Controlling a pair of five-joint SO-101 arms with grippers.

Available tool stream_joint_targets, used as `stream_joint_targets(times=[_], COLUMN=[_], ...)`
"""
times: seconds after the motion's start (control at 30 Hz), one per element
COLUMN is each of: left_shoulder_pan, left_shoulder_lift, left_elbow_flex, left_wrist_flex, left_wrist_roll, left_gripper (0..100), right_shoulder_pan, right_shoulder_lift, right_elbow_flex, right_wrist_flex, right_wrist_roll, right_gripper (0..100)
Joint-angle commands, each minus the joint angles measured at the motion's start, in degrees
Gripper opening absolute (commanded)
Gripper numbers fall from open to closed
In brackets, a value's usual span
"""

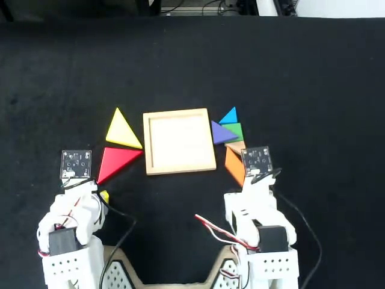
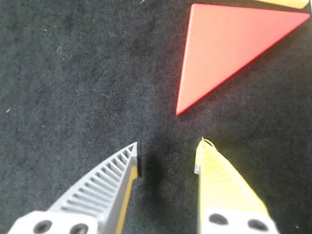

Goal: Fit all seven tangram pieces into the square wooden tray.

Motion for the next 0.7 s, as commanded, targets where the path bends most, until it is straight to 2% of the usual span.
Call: stream_joint_targets(times=[0.0,0.53,0.67], left_shoulder_pan=[-0.4,0.0,-0.6], left_shoulder_lift=[-0.5,-0.6,-0.6], left_elbow_flex=[1.1,1.1,-1.7], left_wrist_flex=[0.3,-0.2,-9.1], left_wrist_roll=[-0.4,-0.2,-0.2], left_gripper=[20,20,20], right_shoulder_pan=[0.8,0.5,0.5], right_shoulder_lift=[-2.4,-2.4,-2.4], right_elbow_flex=[0.1,0.1,0.1], right_wrist_flex=[0.4,0.4,0.4], right_wrist_roll=[0.4,0.4,0.4], right_gripper=[1.1,1.1,1.1])
